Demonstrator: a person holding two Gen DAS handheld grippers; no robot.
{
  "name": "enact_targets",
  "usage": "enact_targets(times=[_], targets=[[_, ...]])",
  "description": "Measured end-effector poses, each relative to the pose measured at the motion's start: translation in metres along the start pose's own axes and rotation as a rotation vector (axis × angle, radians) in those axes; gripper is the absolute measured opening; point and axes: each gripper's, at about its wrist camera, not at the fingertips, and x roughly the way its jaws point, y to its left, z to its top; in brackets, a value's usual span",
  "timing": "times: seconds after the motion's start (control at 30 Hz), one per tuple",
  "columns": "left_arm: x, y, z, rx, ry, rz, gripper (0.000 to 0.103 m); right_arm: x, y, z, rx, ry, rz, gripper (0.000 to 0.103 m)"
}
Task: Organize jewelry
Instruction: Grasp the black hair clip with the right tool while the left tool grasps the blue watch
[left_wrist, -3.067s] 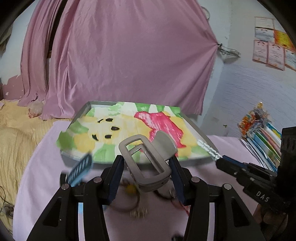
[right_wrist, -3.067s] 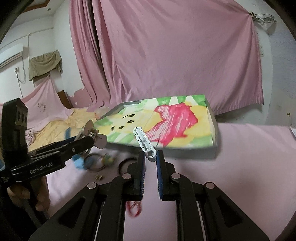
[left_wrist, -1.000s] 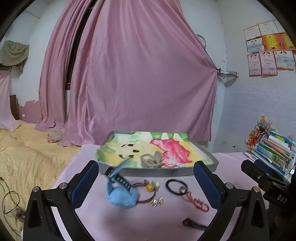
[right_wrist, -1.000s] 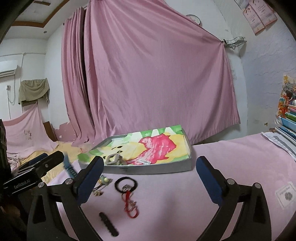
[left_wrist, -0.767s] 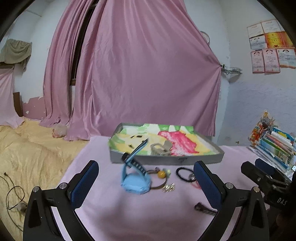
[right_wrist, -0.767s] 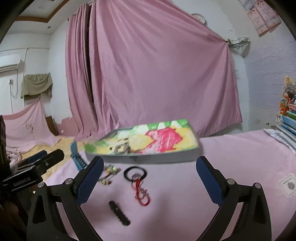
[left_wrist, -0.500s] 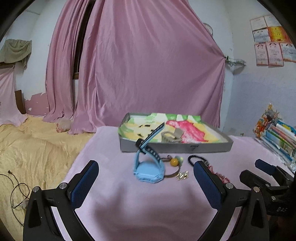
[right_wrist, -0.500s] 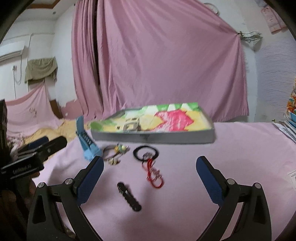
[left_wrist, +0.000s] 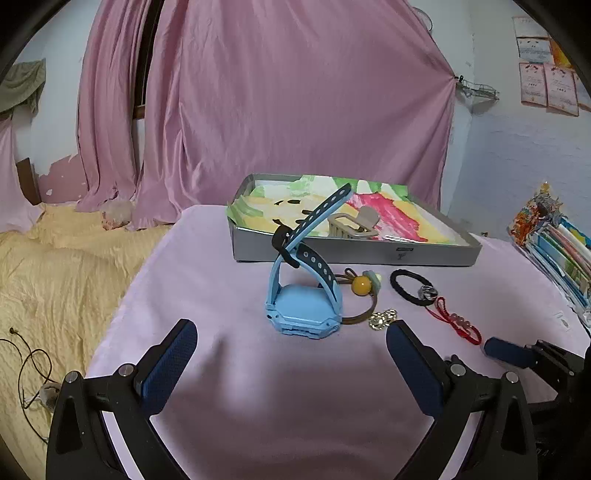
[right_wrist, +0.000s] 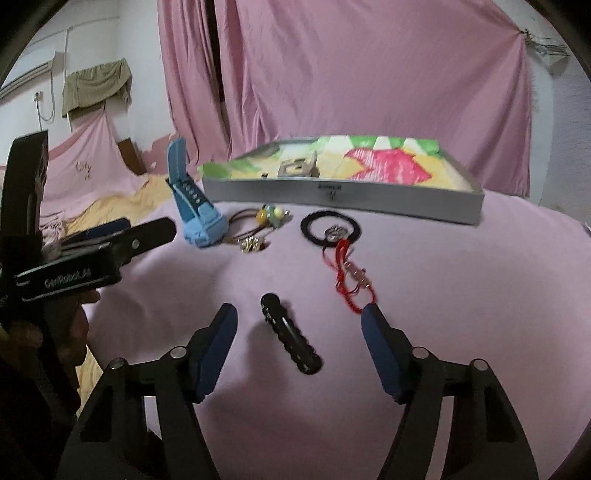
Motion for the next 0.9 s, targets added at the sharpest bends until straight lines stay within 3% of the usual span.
enact_targets(times=[0.33, 0.63, 0.7, 0.77, 0.9], targets=[[0.018, 0.0, 0.013, -0.024, 0.087, -0.008, 0.102, 0.015, 0.012, 0.019, -0.081, 0.078, -0.02, 0.014], [0.041, 0.0, 0.029, -0.037, 0.133, -0.015, 0.086, 0.039, 0.006, 0.052, -0.054, 0.146, 0.032, 0.014], [0.047, 0.001, 0.032, -0.046, 0.143, -0.021, 0.076, 0.044, 0.005, 0.057, -0.051, 0.146, 0.042, 0.014], [0.049, 0.002, 0.034, -0.056, 0.144, -0.032, 0.073, 0.047, 0.005, 0.06, -0.051, 0.147, 0.048, 0.014], [0.049, 0.002, 0.035, -0.073, 0.145, -0.061, 0.053, 0.055, 0.006, 0.065, -0.054, 0.15, 0.062, 0.014]])
